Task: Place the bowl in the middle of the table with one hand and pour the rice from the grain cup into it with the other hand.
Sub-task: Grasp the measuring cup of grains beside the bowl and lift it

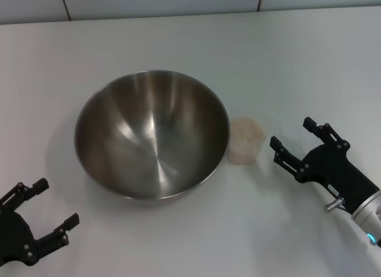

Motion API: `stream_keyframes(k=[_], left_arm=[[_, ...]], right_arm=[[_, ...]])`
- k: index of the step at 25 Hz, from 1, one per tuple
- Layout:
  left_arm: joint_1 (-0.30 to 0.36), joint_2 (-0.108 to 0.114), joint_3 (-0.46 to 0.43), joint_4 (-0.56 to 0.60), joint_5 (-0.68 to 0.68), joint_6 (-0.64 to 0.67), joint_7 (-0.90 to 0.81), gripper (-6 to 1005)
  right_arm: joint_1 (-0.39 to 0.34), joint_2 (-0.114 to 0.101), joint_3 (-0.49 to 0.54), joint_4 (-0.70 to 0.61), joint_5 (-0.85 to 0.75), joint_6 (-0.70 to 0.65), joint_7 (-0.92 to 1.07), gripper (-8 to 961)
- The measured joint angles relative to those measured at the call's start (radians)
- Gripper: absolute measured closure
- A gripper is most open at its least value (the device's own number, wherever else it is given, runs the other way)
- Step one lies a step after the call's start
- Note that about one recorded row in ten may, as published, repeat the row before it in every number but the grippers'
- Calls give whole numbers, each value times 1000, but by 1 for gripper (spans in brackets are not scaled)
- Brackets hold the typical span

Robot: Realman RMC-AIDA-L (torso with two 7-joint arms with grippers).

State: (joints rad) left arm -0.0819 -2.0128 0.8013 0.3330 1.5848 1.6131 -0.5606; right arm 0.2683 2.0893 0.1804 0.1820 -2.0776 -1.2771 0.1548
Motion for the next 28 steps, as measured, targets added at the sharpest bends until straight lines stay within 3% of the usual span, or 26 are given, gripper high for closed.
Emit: stream_keyframes(k=[28], left_arm=[[-30,-9,4,0,52,-58,-18,137]], right_arm=[[77,0,54,4,-2,65,-3,139]])
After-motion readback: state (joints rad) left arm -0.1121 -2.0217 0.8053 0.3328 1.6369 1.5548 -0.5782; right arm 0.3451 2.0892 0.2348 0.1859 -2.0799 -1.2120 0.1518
